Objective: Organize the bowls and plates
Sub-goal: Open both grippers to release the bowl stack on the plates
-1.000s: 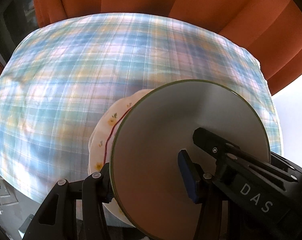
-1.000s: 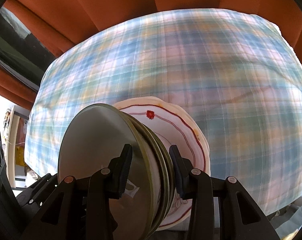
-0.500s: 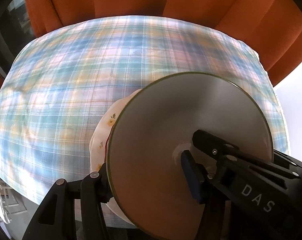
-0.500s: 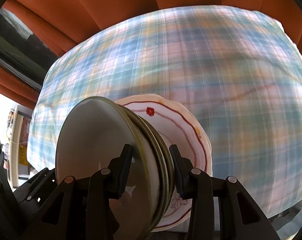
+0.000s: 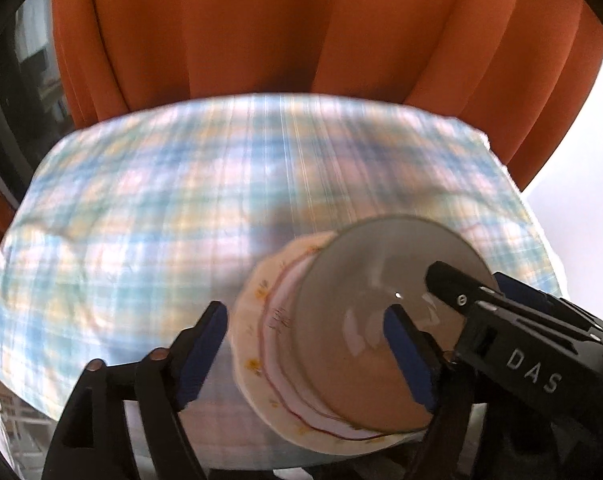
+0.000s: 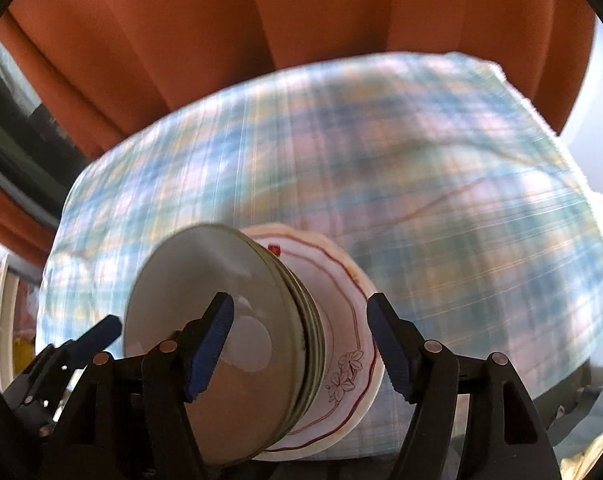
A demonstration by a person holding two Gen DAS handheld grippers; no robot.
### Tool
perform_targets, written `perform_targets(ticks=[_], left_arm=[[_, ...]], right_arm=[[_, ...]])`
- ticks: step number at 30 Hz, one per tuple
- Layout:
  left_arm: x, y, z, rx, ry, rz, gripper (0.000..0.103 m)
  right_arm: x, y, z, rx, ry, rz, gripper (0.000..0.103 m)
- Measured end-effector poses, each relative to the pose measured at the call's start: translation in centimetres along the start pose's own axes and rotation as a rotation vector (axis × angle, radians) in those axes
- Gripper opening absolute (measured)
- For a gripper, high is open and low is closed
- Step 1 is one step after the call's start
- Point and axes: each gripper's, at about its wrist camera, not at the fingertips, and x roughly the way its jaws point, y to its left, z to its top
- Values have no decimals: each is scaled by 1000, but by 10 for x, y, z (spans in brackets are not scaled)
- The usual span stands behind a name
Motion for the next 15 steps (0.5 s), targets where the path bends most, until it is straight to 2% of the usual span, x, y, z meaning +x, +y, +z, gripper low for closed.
perform_targets(ticks=[5, 8, 14, 15], left_arm=[[-24, 29, 0, -1, -76, -11, 90], [-38, 52, -5, -2, -121, -8, 92], [-59, 100, -28, 0, -202, 39, 96], [-63, 110, -33, -1, -215, 62, 100]], right_arm=[[-32, 26, -7, -12, -136, -58, 73], [-47, 47, -15, -30, -208, -85, 80], [-58, 90, -40, -50, -299, -59, 85], [-58, 98, -45, -54, -305, -54, 85]])
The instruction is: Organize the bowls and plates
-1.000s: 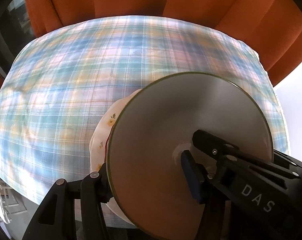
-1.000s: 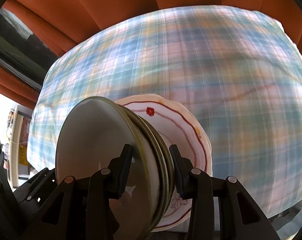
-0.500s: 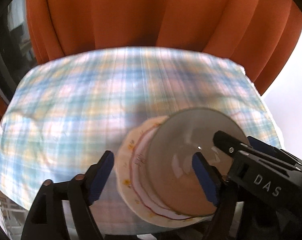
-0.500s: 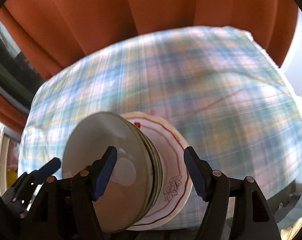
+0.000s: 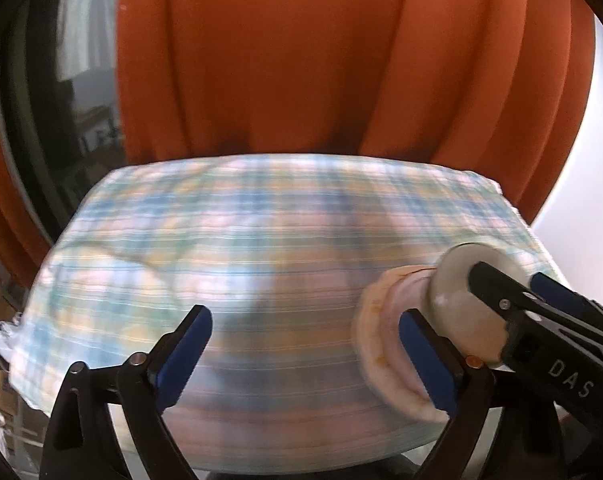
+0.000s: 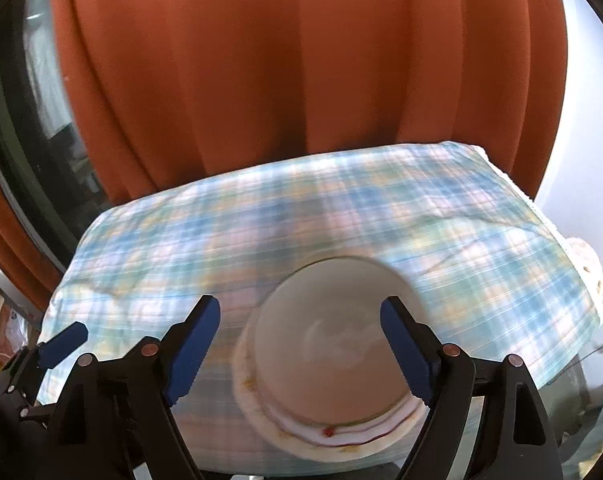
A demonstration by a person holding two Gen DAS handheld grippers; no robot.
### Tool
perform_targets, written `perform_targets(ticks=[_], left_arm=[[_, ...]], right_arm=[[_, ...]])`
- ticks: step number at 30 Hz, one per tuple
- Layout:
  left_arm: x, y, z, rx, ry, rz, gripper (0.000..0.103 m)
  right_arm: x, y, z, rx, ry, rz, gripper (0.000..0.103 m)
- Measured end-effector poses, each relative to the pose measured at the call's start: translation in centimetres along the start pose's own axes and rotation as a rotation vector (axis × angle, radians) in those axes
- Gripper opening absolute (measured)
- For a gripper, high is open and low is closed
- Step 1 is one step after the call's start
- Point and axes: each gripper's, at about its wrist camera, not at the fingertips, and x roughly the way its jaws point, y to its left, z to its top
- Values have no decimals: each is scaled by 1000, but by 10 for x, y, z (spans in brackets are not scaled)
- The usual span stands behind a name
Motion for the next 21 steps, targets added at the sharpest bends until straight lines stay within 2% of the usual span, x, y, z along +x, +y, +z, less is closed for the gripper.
perform_targets(ticks=[6, 10, 15, 21], left_arm=[[-6, 53, -26, -18, -22, 77, 101], [-13, 77, -48, 5, -46, 109, 101], [-19, 92, -66, 13, -41, 97, 101], [-24, 91, -78, 40, -29, 73, 101]], right_arm=[[-8, 40, -34, -22, -44, 15, 85], [-4, 63, -58, -16, -34, 26, 85], [-3, 84, -84, -30, -31, 15, 85], [-11, 98, -104, -39, -29, 17, 87]])
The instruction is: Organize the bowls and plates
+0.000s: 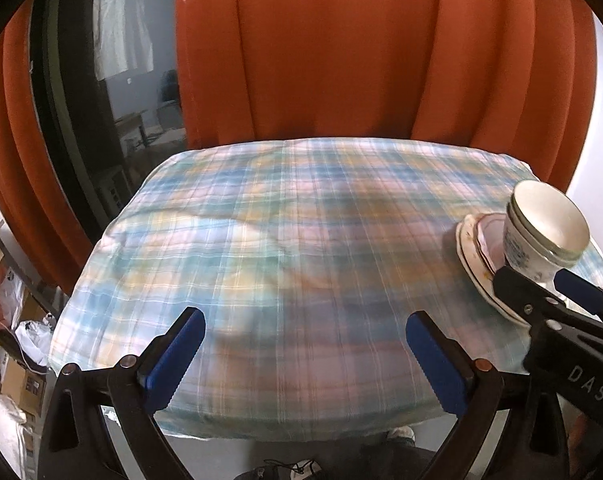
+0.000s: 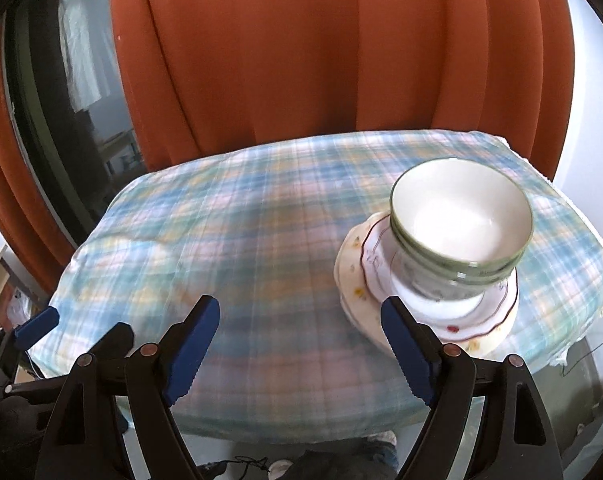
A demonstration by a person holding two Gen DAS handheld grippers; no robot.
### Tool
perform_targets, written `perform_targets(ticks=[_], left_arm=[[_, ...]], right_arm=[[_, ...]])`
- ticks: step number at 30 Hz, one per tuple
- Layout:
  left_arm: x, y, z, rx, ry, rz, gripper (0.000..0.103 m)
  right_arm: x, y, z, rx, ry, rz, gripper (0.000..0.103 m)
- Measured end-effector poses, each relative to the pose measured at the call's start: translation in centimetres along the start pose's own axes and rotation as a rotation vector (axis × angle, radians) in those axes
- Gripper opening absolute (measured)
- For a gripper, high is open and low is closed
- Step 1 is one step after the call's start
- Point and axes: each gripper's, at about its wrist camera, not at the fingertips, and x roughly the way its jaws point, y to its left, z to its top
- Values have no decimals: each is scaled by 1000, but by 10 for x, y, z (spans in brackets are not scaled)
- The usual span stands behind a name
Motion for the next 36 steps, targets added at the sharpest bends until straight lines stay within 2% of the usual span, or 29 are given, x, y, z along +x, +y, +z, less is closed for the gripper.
perform_targets(ticks=[5, 22, 36], left_arm=[[-3, 1, 1, -4, -18, -5, 102], [0, 5, 9, -62, -20, 21, 102], [-7, 10, 9, -56, -49, 29, 103]], right_arm=[[-6, 2, -3, 1, -13, -18, 95], [-8, -18, 5, 41, -17, -23, 96], [-11, -17, 1, 37, -27, -16, 96]])
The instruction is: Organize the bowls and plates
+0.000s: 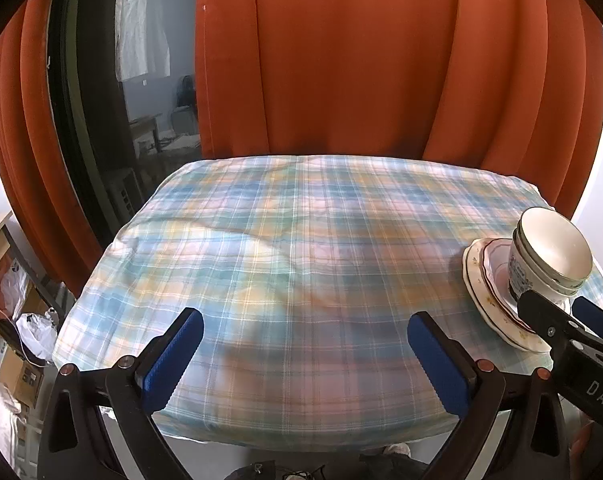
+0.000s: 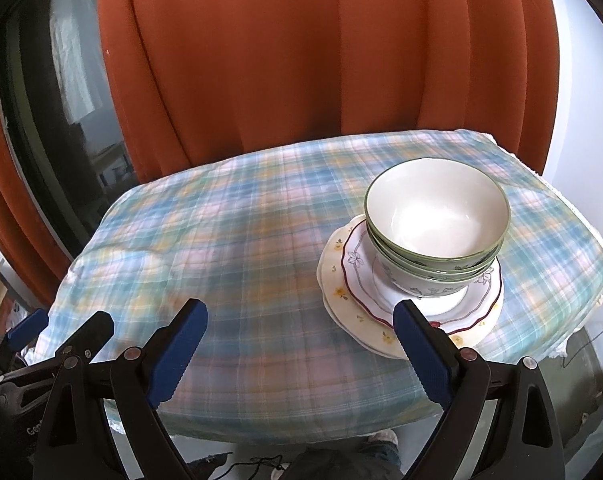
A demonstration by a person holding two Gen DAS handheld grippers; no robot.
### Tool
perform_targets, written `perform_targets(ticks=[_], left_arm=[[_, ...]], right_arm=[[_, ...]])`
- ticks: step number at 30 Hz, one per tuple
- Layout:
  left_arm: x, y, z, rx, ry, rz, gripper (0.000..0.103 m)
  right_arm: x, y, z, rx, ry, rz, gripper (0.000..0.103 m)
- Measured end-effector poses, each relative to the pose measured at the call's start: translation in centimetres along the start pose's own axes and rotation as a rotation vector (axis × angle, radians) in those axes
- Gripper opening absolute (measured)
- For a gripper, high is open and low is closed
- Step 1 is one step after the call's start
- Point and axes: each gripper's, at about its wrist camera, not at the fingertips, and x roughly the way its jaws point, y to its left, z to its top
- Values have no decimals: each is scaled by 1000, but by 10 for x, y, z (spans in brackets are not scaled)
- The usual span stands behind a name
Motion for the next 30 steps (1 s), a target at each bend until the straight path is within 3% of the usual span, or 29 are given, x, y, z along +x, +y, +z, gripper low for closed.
perform_targets(ticks=[30], left_arm=[[2, -3, 3, 20, 1, -17, 103]], right_arm=[[-3, -1, 0, 2, -5, -18, 96]])
